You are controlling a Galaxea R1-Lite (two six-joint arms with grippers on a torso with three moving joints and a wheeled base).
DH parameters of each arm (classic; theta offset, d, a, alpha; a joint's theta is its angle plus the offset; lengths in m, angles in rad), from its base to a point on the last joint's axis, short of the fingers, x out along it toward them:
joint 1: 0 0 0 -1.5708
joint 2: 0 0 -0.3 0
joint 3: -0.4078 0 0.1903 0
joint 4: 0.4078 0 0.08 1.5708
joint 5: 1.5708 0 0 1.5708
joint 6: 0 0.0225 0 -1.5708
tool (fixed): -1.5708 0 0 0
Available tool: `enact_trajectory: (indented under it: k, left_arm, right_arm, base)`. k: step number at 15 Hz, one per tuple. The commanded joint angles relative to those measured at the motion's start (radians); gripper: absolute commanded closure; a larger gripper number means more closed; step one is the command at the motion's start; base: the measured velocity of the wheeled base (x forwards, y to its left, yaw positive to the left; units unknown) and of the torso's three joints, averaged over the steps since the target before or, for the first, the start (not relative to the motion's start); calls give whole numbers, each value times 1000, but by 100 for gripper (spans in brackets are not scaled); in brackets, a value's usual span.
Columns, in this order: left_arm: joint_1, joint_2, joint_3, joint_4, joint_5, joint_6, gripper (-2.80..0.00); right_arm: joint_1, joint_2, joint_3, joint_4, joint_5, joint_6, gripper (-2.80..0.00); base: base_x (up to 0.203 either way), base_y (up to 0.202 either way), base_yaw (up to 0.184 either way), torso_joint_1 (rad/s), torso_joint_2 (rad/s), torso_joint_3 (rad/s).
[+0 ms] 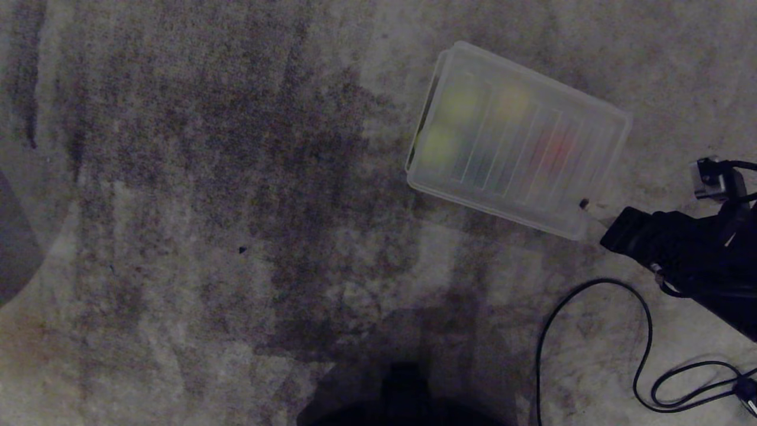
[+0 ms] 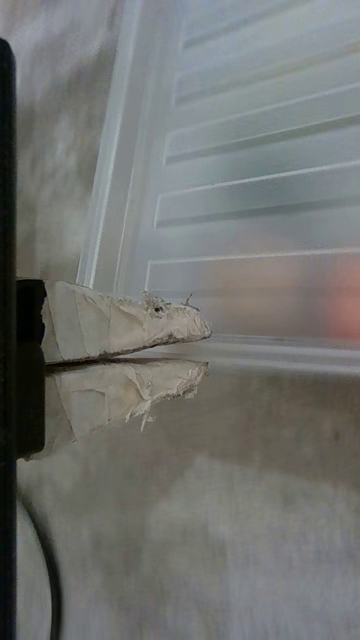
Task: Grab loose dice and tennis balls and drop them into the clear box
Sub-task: Close the lid
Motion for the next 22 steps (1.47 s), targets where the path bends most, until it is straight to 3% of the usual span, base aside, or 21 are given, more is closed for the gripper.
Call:
enact_trajectory:
  k: [1,4,11,12,19,22]
  left_arm:
    - [0,1,2,0,1,-1,0]
    - [-1,1,2,0,1,-1,0]
    - [0,1,2,0,1,-1,0]
    - [0,1,2,0,1,-1,0]
    - [-1,1,2,0,1,-1,0]
    - [0,1,2,0,1,-1,0]
  right_arm:
    - [-28,24,-36,-7,24,-46,0]
    - [-42,39,-51,-5,57,-89,0]
    - [-54,65,-90,-8,55,-95,0]
    - [-59,65,-97,-8,54,-95,-280]
    - [-74,60,-156,-8,50,-94,-280]
    - [-71,-14,-123,45,56,-84,-280]
  base:
    - [0,0,0,0,0,0]
    - [0,0,0,0,0,0]
    - [0,0,0,0,0,0]
    - [0,0,0,0,0,0]
    - [0,0,0,0,0,0]
    - [0,0,0,0,0,0]
